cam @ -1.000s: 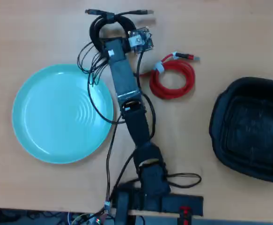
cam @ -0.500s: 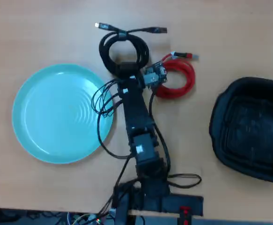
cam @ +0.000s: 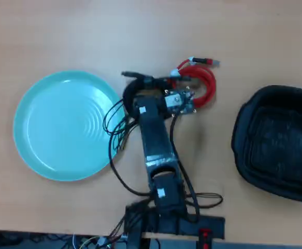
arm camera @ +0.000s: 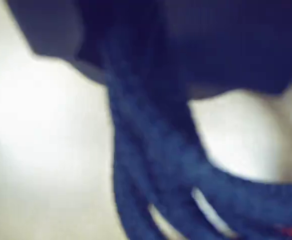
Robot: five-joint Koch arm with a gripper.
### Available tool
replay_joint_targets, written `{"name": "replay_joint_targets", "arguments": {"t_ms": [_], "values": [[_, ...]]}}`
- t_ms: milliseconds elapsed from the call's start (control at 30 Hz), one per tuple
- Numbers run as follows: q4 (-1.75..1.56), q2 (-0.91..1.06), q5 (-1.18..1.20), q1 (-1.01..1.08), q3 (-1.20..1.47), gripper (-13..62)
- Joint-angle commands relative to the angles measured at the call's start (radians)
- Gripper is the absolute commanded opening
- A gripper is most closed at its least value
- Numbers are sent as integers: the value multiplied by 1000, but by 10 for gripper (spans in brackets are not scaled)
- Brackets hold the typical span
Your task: Put a black charging cable in a black bowl and put a red charging cable in a green bowl
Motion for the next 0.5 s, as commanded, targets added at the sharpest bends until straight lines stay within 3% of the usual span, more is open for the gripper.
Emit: {"name": "replay_joint_targets", "arguments": {"t_ms": [0,200,467], "values": [[112,124,8,25,-703,-67],[258,245,3,44,-749,-67],[216,293,-29,67,-758,-67]]}}
